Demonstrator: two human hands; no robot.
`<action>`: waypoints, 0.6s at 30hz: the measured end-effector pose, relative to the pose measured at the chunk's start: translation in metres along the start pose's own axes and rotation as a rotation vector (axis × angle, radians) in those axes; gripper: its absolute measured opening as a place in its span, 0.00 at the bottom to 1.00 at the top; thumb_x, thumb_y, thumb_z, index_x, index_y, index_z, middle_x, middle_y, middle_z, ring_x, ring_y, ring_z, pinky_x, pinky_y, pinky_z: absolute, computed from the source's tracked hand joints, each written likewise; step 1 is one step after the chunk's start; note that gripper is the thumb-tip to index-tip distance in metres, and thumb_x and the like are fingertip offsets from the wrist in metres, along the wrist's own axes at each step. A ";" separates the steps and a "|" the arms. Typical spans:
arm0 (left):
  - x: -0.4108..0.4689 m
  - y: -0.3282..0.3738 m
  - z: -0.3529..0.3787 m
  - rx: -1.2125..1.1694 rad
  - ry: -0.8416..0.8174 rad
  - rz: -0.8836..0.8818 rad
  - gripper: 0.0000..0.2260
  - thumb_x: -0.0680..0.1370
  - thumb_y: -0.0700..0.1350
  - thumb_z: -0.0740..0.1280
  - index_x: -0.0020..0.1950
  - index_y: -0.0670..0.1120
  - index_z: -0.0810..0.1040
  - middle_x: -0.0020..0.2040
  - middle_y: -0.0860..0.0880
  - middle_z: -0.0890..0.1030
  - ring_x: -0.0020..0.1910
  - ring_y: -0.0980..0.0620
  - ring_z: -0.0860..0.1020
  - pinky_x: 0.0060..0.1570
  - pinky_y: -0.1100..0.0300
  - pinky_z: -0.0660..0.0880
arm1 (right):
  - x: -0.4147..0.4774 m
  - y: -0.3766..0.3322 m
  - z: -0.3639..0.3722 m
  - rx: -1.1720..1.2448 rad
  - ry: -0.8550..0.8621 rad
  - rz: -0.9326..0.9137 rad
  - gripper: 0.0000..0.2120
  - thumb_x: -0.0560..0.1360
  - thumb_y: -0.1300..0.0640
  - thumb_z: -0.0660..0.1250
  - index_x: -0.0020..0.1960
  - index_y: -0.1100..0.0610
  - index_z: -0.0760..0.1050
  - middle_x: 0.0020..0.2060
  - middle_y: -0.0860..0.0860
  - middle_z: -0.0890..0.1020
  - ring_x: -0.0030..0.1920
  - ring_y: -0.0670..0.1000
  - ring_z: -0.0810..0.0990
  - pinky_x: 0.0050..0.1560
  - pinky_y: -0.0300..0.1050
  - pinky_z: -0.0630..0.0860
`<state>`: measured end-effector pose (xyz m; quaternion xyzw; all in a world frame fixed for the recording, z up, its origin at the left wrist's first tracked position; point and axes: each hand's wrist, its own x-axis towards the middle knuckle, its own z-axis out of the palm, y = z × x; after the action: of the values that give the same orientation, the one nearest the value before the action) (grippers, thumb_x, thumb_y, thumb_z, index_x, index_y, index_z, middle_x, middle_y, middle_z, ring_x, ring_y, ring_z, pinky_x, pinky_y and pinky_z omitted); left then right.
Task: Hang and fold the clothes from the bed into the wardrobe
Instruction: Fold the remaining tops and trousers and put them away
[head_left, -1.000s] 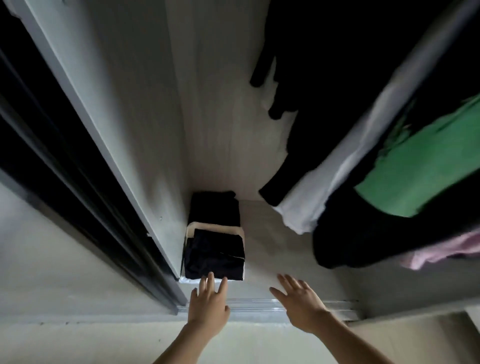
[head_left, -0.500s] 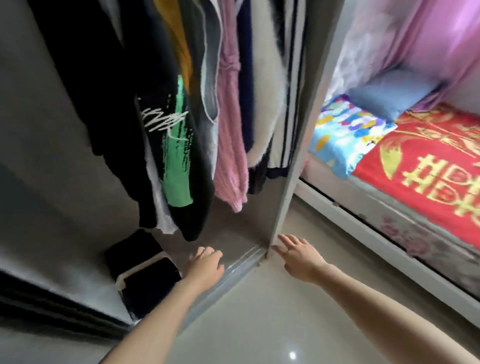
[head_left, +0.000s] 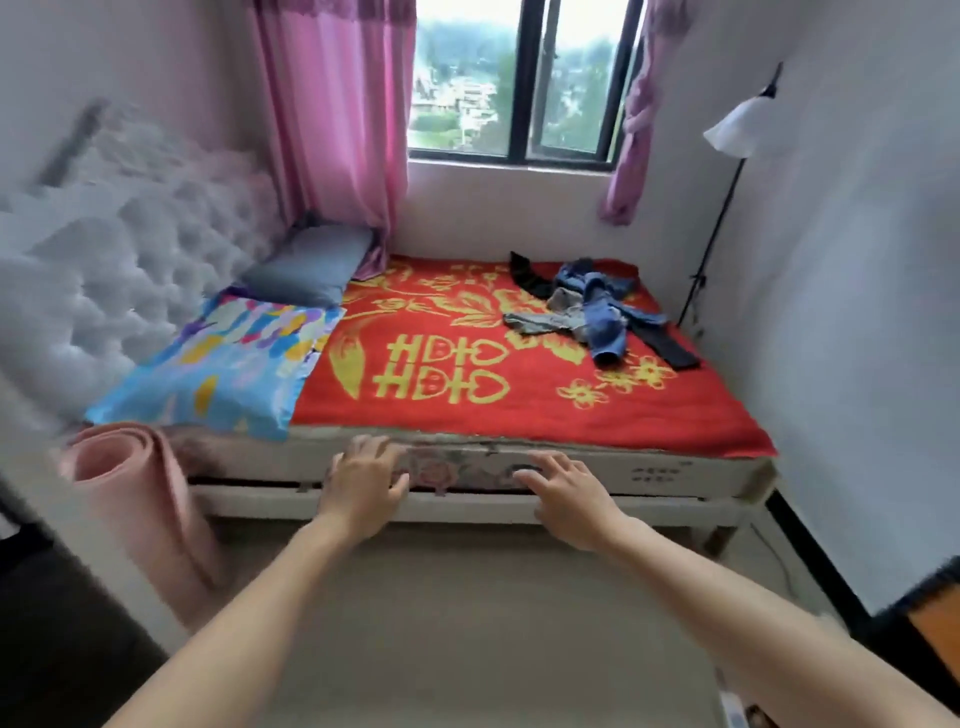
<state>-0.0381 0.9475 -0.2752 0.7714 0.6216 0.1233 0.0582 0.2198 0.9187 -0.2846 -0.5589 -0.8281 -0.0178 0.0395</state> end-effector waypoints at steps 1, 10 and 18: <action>0.014 0.024 0.003 -0.014 -0.004 0.050 0.18 0.80 0.49 0.60 0.69 0.50 0.69 0.71 0.49 0.66 0.72 0.50 0.59 0.68 0.51 0.58 | -0.011 0.019 -0.004 -0.019 -0.025 0.064 0.23 0.74 0.61 0.61 0.69 0.58 0.68 0.71 0.60 0.64 0.71 0.60 0.62 0.67 0.55 0.62; 0.110 0.169 0.076 0.027 -0.158 0.397 0.20 0.80 0.51 0.59 0.72 0.50 0.67 0.74 0.47 0.63 0.73 0.47 0.56 0.68 0.49 0.59 | -0.081 0.146 0.021 -0.066 -0.084 0.438 0.27 0.42 0.60 0.82 0.42 0.57 0.82 0.44 0.61 0.83 0.44 0.60 0.84 0.33 0.52 0.79; 0.270 0.198 0.110 -0.018 -0.133 0.456 0.20 0.80 0.51 0.60 0.72 0.51 0.66 0.74 0.47 0.62 0.74 0.47 0.55 0.70 0.49 0.58 | -0.005 0.248 0.012 -0.093 -0.103 0.544 0.22 0.74 0.61 0.64 0.68 0.59 0.69 0.71 0.62 0.63 0.73 0.59 0.61 0.68 0.57 0.61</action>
<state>0.2315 1.1735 -0.3012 0.8977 0.4249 0.0878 0.0765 0.4505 1.0081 -0.3005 -0.7621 -0.6468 -0.0160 -0.0251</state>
